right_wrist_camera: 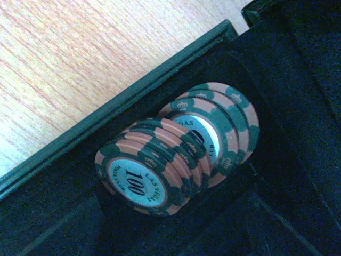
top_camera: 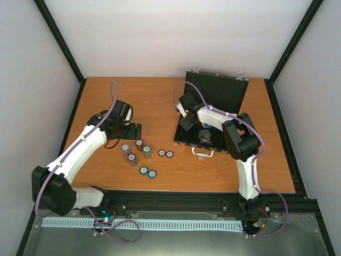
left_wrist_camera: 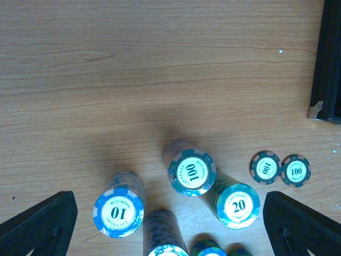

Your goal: Pack up texas hold em set

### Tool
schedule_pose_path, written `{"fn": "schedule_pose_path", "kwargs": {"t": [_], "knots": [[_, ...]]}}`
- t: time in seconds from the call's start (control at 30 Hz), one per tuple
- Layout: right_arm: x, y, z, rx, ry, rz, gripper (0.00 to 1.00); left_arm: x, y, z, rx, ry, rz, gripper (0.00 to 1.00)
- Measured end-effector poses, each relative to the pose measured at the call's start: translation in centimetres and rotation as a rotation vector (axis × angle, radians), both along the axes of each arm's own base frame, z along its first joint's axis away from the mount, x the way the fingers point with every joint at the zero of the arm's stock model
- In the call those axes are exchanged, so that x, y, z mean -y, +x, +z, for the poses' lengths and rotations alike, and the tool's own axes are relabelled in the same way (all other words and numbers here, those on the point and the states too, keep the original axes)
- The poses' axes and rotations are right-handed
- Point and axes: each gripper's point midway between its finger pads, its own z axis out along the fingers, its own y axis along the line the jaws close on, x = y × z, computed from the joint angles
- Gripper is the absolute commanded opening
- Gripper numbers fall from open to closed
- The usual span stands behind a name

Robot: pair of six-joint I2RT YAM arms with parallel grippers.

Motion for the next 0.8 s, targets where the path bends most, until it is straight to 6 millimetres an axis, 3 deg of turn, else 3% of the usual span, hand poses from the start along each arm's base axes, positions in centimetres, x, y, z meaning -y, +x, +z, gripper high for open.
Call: {"fn": "schedule_pose_path", "kwargs": {"t": [0.53, 0.8], "knots": [[0.2, 2.3, -0.1, 0.079, -0.024, -0.061, 0.76, 0.1, 0.2, -1.2, -0.040, 0.017, 0.001, 0.98], [0.0, 2.4, -0.1, 0.077, -0.010, -0.060, 0.79, 0.3, 0.7, -0.8, -0.030, 0.018, -0.008, 0.98]]}}
